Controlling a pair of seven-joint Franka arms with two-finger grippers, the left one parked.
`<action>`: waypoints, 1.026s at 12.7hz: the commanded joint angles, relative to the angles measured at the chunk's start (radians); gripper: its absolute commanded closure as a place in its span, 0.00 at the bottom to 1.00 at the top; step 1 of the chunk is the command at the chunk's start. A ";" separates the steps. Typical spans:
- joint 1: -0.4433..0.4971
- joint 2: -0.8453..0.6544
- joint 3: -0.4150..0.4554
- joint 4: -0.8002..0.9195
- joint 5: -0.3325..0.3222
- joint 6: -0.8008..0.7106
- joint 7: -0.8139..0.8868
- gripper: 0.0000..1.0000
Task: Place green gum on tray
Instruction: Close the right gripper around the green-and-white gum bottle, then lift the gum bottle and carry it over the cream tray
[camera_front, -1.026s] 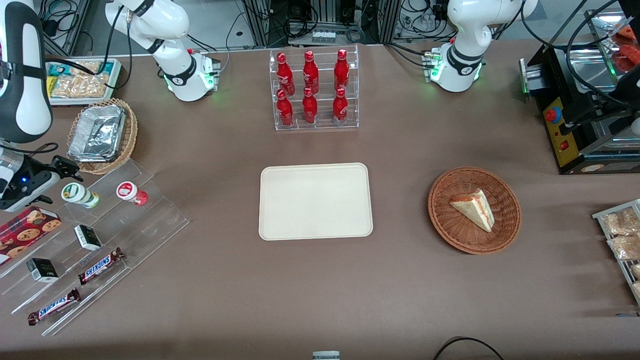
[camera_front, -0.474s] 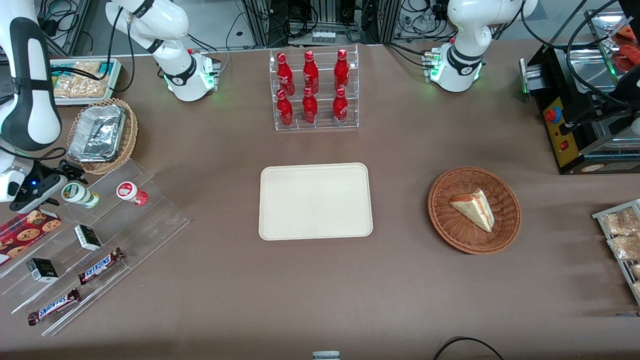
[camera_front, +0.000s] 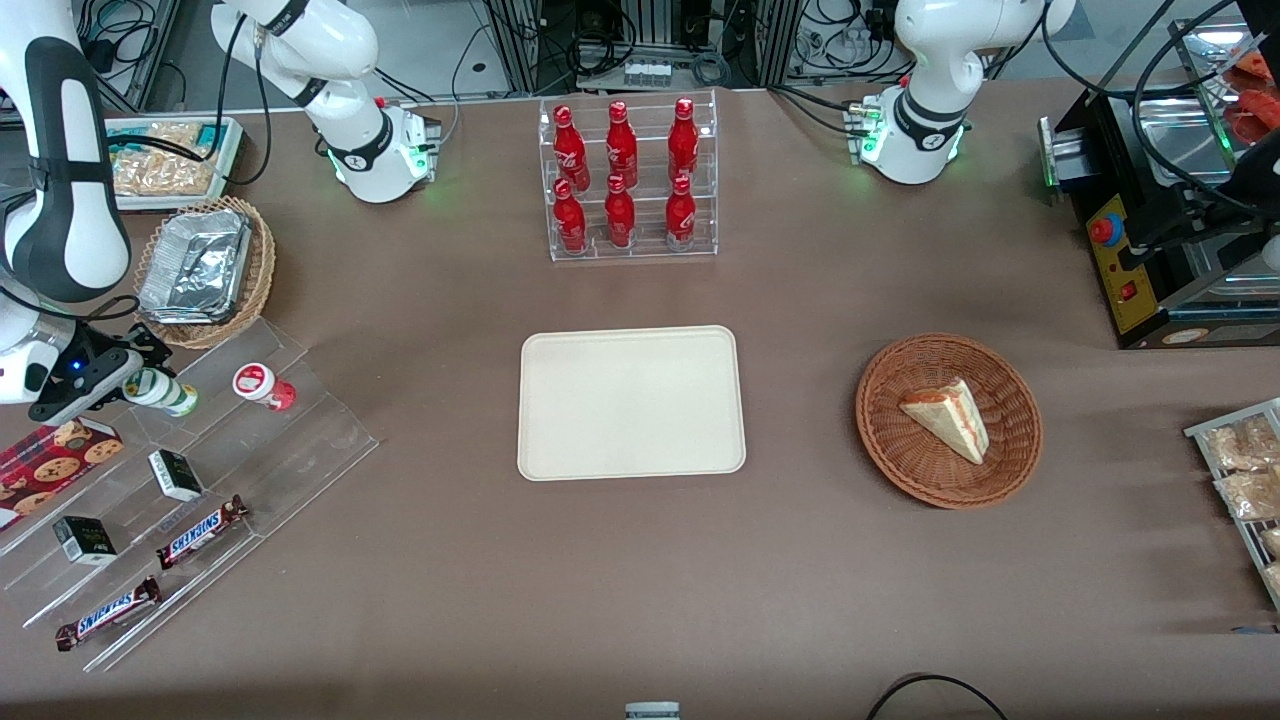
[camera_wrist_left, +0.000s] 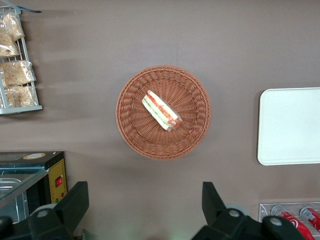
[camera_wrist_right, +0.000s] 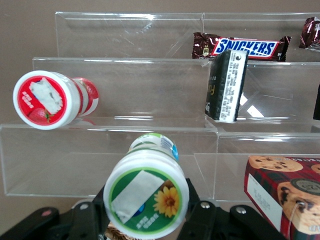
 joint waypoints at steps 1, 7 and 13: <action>-0.002 -0.027 0.004 0.000 0.015 -0.012 -0.004 1.00; 0.063 -0.039 0.064 0.099 0.015 -0.176 0.229 1.00; 0.349 -0.015 0.065 0.150 0.021 -0.213 0.703 1.00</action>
